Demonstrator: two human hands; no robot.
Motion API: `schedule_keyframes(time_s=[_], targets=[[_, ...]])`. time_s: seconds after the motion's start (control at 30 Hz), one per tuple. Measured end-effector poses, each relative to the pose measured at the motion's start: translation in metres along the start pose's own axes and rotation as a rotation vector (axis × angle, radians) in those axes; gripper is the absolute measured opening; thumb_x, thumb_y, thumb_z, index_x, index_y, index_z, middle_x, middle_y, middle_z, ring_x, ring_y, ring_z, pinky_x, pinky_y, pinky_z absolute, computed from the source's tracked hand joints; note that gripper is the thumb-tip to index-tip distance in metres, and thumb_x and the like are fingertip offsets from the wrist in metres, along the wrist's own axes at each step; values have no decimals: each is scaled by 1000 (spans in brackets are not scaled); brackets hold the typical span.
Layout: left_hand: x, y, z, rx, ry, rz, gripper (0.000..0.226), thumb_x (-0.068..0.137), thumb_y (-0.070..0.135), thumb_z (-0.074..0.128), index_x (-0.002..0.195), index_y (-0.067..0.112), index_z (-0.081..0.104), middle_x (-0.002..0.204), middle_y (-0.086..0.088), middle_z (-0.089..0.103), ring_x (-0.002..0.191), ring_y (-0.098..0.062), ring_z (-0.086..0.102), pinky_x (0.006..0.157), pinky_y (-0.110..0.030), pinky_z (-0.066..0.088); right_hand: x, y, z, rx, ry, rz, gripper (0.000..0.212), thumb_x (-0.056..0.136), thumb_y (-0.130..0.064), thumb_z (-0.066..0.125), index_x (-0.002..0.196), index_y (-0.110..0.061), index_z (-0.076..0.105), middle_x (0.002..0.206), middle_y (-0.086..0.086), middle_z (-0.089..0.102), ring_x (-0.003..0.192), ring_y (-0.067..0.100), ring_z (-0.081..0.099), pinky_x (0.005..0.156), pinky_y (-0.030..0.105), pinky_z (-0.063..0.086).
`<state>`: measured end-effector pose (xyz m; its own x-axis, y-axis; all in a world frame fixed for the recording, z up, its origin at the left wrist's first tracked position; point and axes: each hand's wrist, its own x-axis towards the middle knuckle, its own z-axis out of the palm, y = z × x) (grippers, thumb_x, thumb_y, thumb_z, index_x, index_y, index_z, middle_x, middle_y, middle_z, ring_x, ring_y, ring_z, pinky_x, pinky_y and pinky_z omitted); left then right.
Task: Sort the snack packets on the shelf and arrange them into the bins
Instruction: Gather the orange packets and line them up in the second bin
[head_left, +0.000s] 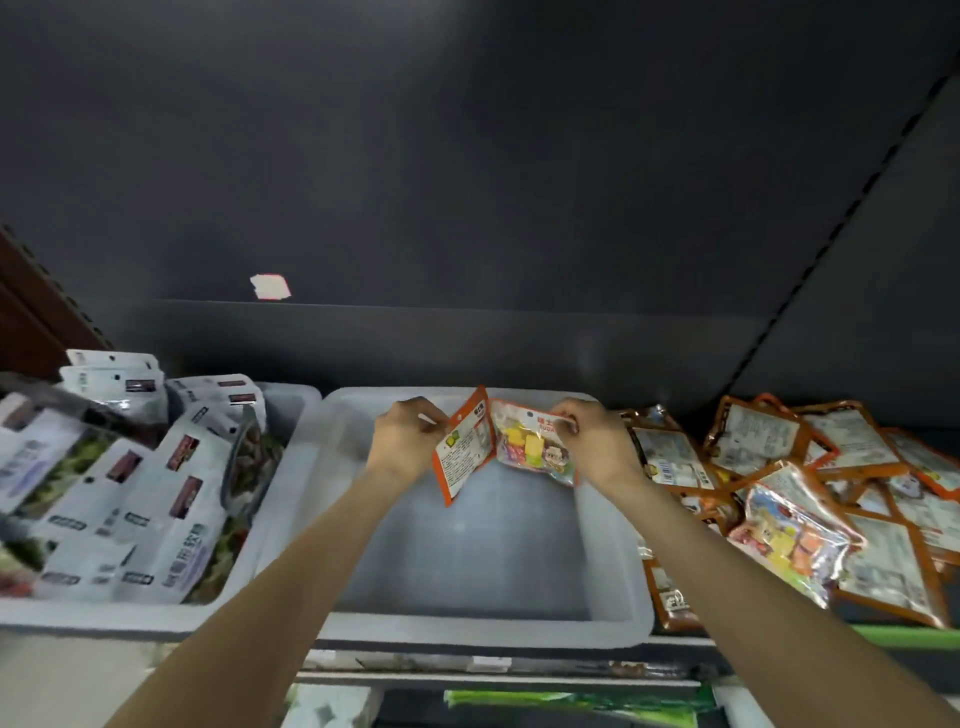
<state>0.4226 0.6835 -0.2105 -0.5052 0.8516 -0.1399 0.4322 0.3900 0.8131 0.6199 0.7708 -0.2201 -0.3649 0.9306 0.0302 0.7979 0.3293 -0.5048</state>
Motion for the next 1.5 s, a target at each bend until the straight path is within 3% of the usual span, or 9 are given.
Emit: schedule_keyframes(time_s=[0.13,0.3,0.43,0.6,0.83,1.0,1.17,1.37,1.5], targets=[[14,-26,-12,196,-29,47,16,87,19,58,74,27,57,84,-5,71,80,-25,68,67,-32,55,13,-7,21,-113,-2,54,26,97,-18,43,109,-19,67,109,5,67,96,23,61,77,31,50],[24,-49,-37,324,-80,114,12,90,21,58,81,30,57,91,-2,72,79,-19,67,65,-36,56,30,-14,25,-175,74,100,24,98,-17,46,108,-17,68,111,7,67,96,27,63,72,29,47],[28,-45,-31,239,-188,149,17,90,18,60,78,30,56,93,-3,72,83,-19,67,74,-40,57,33,-14,28,-244,123,96,23,99,-22,47,110,-18,66,111,6,67,100,26,62,68,25,40],[40,-19,11,175,-219,192,13,85,8,60,80,19,64,97,-6,71,92,-23,66,79,-29,52,35,-7,29,-238,113,81,22,96,-17,50,110,-14,66,117,8,56,110,24,52,75,28,44],[37,5,56,103,-105,161,23,82,14,70,104,12,66,105,-5,45,88,-21,54,63,-22,45,35,5,20,-158,28,61,25,96,-13,49,115,-8,64,121,12,54,111,27,54,86,25,39],[27,-1,67,-3,-59,208,29,90,5,57,117,15,54,115,-5,41,100,-19,50,52,-14,48,15,12,17,-110,61,36,31,96,-13,49,126,-11,57,130,9,50,119,25,49,98,31,42],[25,-7,73,313,39,325,37,88,14,61,123,21,53,129,-7,44,120,-24,41,88,-40,48,-25,44,14,36,231,19,30,90,-4,56,118,-9,64,123,9,59,113,25,56,94,24,42],[-12,42,111,338,-127,580,33,97,21,48,130,16,49,136,-6,45,119,-21,48,95,-29,43,-61,109,-8,1,222,164,37,90,0,55,125,-11,59,126,11,55,116,28,53,94,32,43],[-30,76,160,269,-308,657,30,94,17,52,124,16,55,128,-4,50,113,-22,52,92,-33,46,-70,164,-33,19,215,326,47,91,-3,55,136,-11,46,136,16,46,125,33,44,95,37,42]])
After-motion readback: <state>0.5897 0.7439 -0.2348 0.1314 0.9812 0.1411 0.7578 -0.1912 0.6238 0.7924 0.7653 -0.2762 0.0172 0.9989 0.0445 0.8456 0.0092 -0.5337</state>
